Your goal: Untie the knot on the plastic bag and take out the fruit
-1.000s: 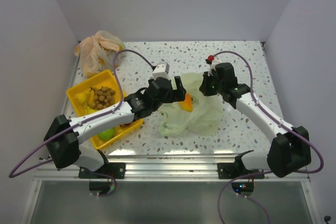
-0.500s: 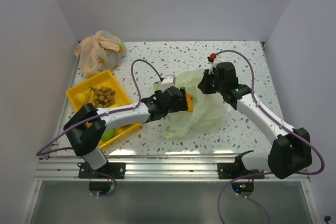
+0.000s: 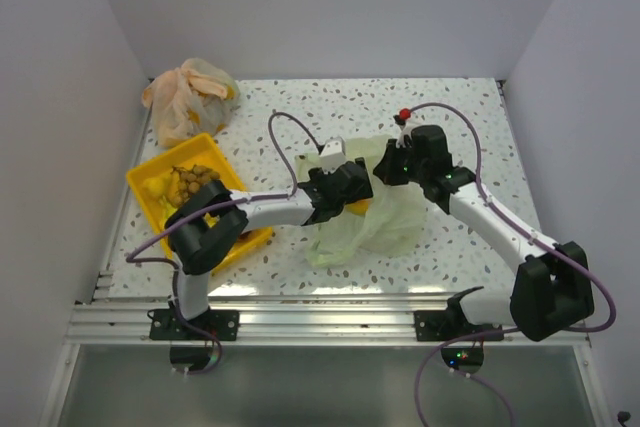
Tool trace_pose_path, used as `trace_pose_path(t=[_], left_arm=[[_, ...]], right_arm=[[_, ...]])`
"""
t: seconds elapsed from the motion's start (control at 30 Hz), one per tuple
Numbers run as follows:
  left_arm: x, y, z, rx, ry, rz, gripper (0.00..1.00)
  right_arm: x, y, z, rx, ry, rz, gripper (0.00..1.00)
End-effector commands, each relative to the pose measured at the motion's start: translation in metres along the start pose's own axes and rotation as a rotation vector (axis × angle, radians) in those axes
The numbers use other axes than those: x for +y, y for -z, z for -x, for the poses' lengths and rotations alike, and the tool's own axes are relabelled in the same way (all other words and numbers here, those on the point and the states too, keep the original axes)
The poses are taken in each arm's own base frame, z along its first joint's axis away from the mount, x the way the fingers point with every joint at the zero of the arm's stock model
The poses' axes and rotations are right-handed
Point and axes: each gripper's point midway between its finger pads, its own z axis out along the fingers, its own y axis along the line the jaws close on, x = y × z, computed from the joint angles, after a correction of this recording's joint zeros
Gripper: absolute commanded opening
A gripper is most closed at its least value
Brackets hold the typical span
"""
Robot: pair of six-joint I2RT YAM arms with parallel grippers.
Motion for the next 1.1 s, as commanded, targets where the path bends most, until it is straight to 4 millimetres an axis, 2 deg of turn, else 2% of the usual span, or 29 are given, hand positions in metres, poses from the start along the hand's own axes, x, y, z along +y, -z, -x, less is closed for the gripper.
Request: trace_pose_path(t=[0.0, 0.1, 0.2, 0.3, 0.33, 0.37, 0.4, 0.43, 0.53, 0.7, 0.8, 0.93, 1.07], left_arm=[[-0.010, -0.016, 0.011, -0.074, 0.037, 0.019, 0.97], [-0.011, -0.022, 0.008, -0.072, 0.027, 0.034, 0.94], [-0.002, -0.027, -0.001, -0.052, 0.004, 0.070, 0.84], [0.003, -0.023, 0.001, -0.056, -0.002, 0.087, 0.70], [0.006, -0.021, 0.003, -0.058, -0.004, 0.091, 0.58], [0.007, -0.018, 0.004, -0.061, -0.010, 0.091, 0.52], [0.005, -0.012, 0.011, -0.072, -0.008, 0.081, 0.47], [0.008, -0.009, 0.012, -0.073, -0.021, 0.082, 0.36], [0.005, 0.008, 0.027, -0.090, -0.046, 0.055, 0.22], [-0.012, 0.044, 0.056, -0.097, -0.096, -0.036, 0.17], [-0.022, 0.063, 0.062, -0.060, -0.109, -0.098, 0.16], [-0.026, 0.084, 0.060, 0.017, -0.138, -0.137, 0.16], [-0.035, 0.112, 0.055, 0.115, -0.176, -0.229, 0.16]], right_arm=[[0.011, 0.004, 0.010, -0.049, -0.008, 0.056, 0.01], [0.011, 0.003, 0.008, -0.044, -0.007, 0.060, 0.01], [0.009, 0.002, 0.005, -0.043, -0.004, 0.058, 0.01], [0.006, 0.002, 0.004, -0.044, 0.002, 0.043, 0.01], [0.006, 0.003, 0.006, -0.048, 0.003, 0.040, 0.01], [0.003, 0.003, 0.005, -0.048, 0.007, 0.023, 0.01], [0.001, 0.004, 0.006, -0.051, 0.010, 0.014, 0.01], [0.000, 0.004, 0.008, -0.055, 0.013, 0.003, 0.01], [-0.010, 0.006, 0.010, -0.062, 0.016, -0.053, 0.01], [-0.025, 0.008, 0.015, -0.079, 0.019, -0.143, 0.00], [-0.031, 0.007, 0.017, -0.078, 0.025, -0.181, 0.01], [-0.043, 0.008, 0.024, -0.082, 0.033, -0.259, 0.01], [-0.056, 0.009, 0.026, -0.082, 0.032, -0.337, 0.01]])
